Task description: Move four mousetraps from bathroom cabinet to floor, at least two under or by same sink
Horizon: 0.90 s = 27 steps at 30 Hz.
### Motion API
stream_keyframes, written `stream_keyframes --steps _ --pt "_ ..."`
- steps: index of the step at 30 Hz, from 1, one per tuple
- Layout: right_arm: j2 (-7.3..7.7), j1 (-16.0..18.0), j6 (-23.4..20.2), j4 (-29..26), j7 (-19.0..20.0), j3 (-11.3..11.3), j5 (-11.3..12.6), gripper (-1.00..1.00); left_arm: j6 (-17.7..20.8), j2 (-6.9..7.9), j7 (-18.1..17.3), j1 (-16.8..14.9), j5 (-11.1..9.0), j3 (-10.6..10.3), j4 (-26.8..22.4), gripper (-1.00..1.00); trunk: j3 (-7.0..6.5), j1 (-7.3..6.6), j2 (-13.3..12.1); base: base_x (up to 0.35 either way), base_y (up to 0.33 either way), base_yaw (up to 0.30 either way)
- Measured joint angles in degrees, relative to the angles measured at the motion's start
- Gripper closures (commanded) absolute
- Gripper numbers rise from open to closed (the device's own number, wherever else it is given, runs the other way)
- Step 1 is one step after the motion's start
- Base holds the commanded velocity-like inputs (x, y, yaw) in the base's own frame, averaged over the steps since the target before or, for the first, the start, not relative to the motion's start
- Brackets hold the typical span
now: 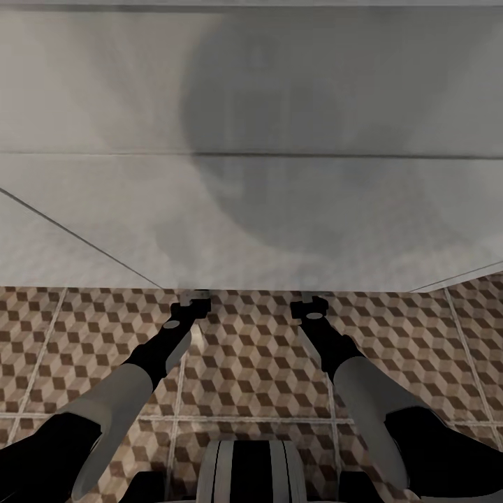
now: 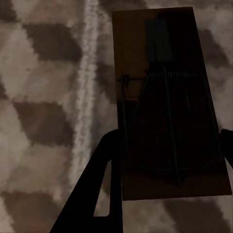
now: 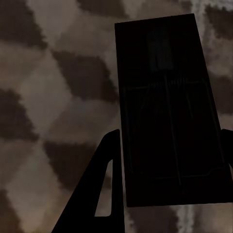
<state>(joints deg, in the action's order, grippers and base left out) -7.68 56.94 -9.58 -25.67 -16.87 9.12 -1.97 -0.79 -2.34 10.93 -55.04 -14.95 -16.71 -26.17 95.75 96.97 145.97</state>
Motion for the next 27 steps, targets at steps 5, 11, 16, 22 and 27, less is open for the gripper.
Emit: stream_keyframes --steps 5,11,16,22,27 --pt "0.00 0.00 0.00 0.00 0.00 0.00 0.00 1.00 -0.02 0.00 0.00 -0.01 0.04 -0.01 0.01 1.00 0.00 0.00 0.00 0.000 0.000 0.000" --pt "0.00 0.00 0.07 0.00 0.00 0.00 0.00 1.00 -0.02 0.00 0.25 0.03 0.08 -0.07 0.11 1.00 0.00 0.00 0.00 0.000 0.000 0.000" --pt "0.07 0.00 0.49 0.36 0.06 -0.01 0.03 1.00 -0.13 -0.02 0.55 0.02 0.08 -0.26 0.39 1.00 0.00 0.00 0.00 0.000 0.000 0.000" --pt "0.26 0.02 2.51 2.87 0.11 -0.06 0.05 1.00 -2.08 0.01 0.64 0.04 -0.23 -0.27 1.38 1.00 0.00 0.00 0.00 0.000 0.000 0.000" --pt "0.33 0.74 3.16 4.96 0.12 -0.09 0.07 1.00 -2.55 0.20 0.57 0.05 -0.35 -0.27 2.69 1.00 0.00 0.00 0.00 0.000 0.000 0.000"
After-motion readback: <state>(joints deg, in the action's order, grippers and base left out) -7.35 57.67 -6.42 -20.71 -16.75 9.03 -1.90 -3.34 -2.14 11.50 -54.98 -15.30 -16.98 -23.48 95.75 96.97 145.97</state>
